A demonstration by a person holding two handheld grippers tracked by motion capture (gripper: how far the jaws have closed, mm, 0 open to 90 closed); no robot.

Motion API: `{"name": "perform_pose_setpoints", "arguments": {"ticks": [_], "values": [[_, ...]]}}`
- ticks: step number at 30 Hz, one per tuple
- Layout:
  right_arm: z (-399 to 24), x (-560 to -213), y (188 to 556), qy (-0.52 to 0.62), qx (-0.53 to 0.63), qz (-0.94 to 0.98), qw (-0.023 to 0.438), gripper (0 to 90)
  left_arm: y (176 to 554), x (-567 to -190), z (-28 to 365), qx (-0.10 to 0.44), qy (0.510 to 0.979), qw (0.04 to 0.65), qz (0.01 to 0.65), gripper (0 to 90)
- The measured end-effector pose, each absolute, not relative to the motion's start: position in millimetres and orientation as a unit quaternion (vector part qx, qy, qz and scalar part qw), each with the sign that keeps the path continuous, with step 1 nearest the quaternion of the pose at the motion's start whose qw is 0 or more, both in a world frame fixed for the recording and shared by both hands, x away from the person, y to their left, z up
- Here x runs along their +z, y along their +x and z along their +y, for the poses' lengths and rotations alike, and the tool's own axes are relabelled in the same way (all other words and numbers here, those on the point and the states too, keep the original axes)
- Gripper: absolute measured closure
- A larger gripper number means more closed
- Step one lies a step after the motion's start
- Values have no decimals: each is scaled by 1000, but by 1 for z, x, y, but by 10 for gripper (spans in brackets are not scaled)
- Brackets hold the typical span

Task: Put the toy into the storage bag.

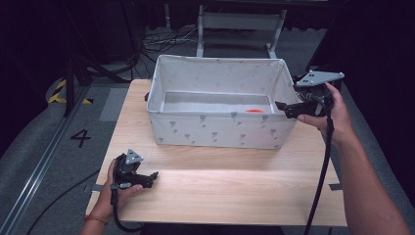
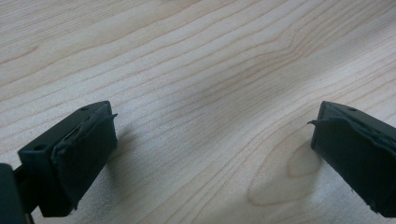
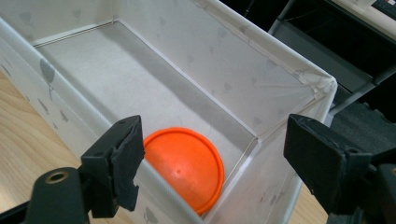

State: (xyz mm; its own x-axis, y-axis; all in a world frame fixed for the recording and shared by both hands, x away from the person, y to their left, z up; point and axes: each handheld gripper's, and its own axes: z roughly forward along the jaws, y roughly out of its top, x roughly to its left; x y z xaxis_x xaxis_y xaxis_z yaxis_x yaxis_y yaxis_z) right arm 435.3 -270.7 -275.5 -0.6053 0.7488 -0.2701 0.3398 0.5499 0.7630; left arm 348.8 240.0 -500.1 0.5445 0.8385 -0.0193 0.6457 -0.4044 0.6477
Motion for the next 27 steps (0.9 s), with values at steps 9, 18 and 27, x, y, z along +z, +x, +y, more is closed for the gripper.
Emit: {"name": "perform_pose_setpoints", "arguments": {"ticks": [9, 18, 27], "values": [[-278, -281, 410, 319, 344, 829, 306, 202, 349, -500, 240, 157, 823, 308, 451, 5], [-294, -301, 388, 319, 364, 824, 295, 198, 349, -500, 240, 157, 823, 308, 451, 5], [-303, -319, 371, 320, 353, 824, 307, 190, 349, -500, 240, 156, 823, 308, 451, 5]]}}
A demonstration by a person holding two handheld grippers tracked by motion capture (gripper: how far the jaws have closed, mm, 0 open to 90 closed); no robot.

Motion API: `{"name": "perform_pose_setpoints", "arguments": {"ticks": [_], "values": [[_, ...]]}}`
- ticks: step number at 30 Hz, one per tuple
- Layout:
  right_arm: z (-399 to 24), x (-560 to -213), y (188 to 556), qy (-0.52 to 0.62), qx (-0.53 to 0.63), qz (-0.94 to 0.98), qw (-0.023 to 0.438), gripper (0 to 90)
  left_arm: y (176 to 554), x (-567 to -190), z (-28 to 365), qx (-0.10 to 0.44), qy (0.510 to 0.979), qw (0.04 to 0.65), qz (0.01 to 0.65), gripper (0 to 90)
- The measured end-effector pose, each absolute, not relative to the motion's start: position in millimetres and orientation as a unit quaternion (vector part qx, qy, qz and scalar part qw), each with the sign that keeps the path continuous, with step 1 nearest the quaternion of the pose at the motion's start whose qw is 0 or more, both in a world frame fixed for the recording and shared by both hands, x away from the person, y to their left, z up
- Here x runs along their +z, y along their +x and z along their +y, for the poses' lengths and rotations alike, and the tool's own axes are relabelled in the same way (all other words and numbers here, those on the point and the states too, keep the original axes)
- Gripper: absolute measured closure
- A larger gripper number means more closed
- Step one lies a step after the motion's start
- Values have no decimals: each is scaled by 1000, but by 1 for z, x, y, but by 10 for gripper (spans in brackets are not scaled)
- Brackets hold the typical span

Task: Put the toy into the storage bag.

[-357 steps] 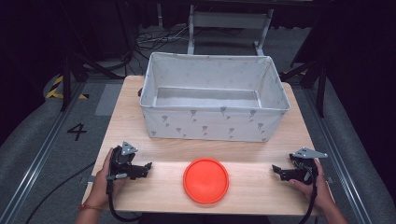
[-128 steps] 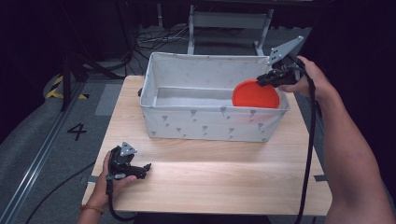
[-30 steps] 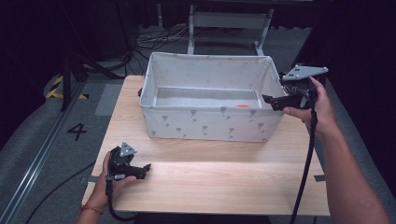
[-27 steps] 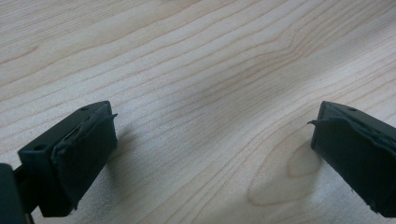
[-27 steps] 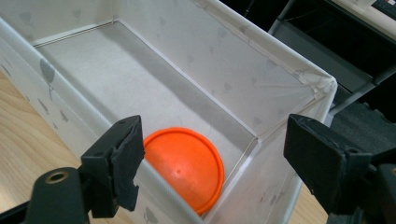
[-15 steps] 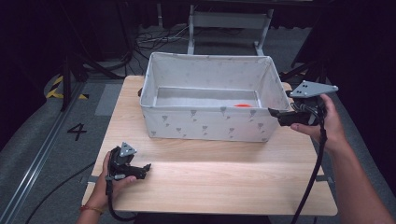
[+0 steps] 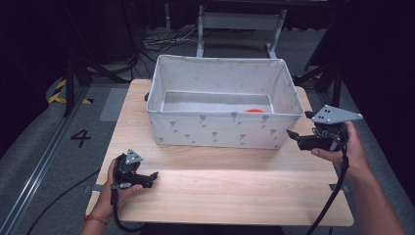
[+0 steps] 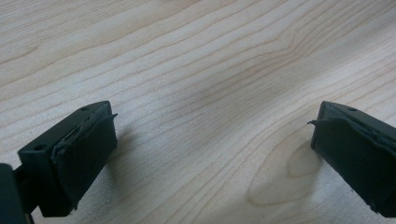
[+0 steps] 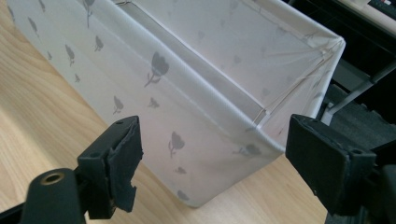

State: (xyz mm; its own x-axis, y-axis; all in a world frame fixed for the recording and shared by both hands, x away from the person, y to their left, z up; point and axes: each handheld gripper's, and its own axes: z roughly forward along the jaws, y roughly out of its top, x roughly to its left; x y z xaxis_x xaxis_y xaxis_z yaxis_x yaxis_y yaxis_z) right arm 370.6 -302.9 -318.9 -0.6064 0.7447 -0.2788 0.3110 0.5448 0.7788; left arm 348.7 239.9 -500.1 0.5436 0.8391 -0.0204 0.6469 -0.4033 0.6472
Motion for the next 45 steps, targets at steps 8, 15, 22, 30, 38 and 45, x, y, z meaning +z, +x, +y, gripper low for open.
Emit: {"name": "perform_pose_setpoints", "arguments": {"ticks": [8, 15, 22, 30, 38, 45], "values": [[-309, -342, 358, 317, 336, 832, 307, 187, 349, -500, 240, 156, 823, 307, 451, 5], [-314, -365, 353, 327, 306, 842, 300, 191, 349, -500, 240, 156, 823, 307, 451, 5], [-318, -389, 345, 336, 296, 846, 291, 192, 349, -500, 240, 156, 823, 307, 451, 5], [-326, -425, 334, 342, 293, 848, 279, 192, 349, -500, 240, 157, 822, 307, 452, 5], [-343, -459, 326, 354, 289, 852, 256, 193, 349, -500, 240, 157, 822, 307, 453, 5], [-362, -484, 316, 384, 305, 843, 221, 199, 349, -500, 240, 156, 822, 307, 454, 5]]}}
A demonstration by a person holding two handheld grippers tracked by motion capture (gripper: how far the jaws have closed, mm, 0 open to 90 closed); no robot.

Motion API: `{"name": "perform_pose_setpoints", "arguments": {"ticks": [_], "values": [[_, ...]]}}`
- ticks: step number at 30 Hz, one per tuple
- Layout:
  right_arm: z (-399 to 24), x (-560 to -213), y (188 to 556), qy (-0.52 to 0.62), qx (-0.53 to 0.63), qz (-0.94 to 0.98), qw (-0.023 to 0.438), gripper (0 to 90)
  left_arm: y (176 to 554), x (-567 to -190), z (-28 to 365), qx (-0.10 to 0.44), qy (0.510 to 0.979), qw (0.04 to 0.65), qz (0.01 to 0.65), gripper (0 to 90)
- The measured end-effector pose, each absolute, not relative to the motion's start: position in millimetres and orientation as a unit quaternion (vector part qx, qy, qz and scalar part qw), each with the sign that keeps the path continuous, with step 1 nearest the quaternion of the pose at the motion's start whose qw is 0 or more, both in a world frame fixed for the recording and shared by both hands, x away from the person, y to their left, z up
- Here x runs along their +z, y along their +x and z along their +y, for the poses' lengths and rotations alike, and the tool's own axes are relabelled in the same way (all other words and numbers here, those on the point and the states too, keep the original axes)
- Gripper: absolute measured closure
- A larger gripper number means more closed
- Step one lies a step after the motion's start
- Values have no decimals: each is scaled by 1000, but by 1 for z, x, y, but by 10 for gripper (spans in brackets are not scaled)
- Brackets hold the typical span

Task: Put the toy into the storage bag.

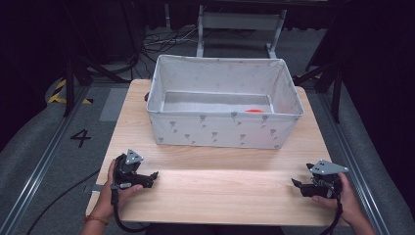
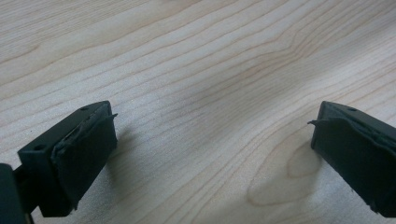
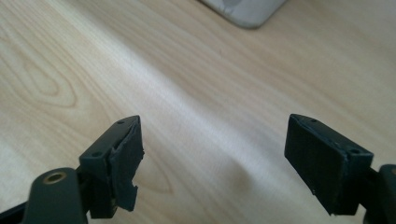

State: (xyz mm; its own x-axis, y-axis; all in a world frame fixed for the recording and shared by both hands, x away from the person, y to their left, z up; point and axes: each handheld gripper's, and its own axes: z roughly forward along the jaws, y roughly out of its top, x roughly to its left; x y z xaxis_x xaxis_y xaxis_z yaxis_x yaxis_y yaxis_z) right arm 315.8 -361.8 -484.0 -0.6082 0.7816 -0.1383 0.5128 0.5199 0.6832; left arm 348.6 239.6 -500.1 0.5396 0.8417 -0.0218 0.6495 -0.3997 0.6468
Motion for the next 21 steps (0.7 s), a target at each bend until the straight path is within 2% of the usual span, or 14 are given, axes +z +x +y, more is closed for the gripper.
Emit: {"name": "perform_pose_setpoints", "arguments": {"ticks": [10, 21], "values": [[-393, -501, 295, 436, 337, 814, 185, 182, 350, -500, 239, 154, 823, 308, 452, 2], [-398, -505, 295, 454, 348, 799, 184, 143, 351, -500, 238, 156, 821, 307, 455, 2]]}}
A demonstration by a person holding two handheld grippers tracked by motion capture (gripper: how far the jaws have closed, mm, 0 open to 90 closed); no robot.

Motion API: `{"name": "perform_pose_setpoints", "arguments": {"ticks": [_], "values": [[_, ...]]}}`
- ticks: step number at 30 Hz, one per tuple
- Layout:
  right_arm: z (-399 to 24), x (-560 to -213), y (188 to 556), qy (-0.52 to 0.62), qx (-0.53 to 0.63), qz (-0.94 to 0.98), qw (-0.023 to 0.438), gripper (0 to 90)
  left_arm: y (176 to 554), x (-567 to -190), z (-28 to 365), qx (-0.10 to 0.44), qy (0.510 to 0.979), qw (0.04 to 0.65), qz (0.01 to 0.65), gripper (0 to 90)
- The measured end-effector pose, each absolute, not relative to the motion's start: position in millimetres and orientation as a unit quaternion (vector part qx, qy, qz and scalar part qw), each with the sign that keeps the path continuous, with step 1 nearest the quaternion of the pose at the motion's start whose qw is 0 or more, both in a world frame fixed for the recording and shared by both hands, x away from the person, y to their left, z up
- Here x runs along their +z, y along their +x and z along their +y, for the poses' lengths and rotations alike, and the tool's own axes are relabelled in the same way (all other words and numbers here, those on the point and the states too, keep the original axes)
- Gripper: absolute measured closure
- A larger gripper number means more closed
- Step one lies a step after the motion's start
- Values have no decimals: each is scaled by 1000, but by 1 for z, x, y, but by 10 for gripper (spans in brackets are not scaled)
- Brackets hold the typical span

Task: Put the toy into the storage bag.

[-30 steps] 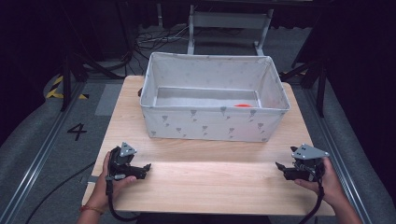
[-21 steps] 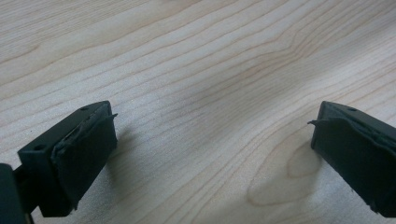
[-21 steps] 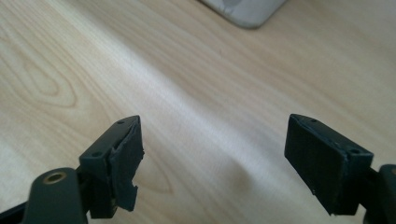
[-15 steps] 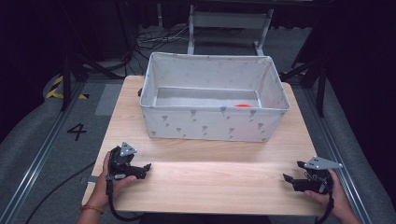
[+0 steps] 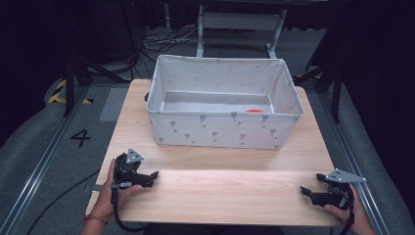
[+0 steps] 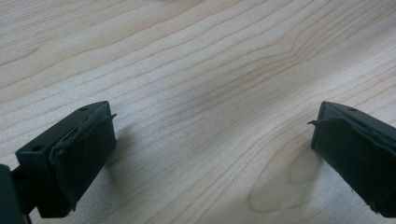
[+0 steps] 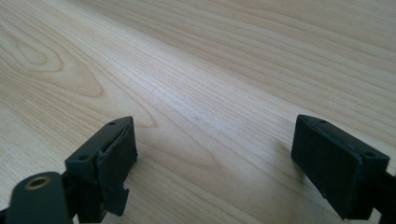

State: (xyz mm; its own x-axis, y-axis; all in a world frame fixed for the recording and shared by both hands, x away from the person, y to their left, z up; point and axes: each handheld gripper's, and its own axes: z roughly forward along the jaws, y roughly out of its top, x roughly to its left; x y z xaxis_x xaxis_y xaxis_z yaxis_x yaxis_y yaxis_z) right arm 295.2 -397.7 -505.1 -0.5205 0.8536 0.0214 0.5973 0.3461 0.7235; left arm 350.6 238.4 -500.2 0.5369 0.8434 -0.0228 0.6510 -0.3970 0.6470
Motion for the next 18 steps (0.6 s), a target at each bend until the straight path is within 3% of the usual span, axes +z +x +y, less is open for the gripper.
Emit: {"name": "perform_pose_setpoints", "arguments": {"ticks": [18], "values": [[-398, -505, 296, 460, 347, 796, 187, 143, 350, -500, 237, 159, 818, 307, 460, 1]]}}
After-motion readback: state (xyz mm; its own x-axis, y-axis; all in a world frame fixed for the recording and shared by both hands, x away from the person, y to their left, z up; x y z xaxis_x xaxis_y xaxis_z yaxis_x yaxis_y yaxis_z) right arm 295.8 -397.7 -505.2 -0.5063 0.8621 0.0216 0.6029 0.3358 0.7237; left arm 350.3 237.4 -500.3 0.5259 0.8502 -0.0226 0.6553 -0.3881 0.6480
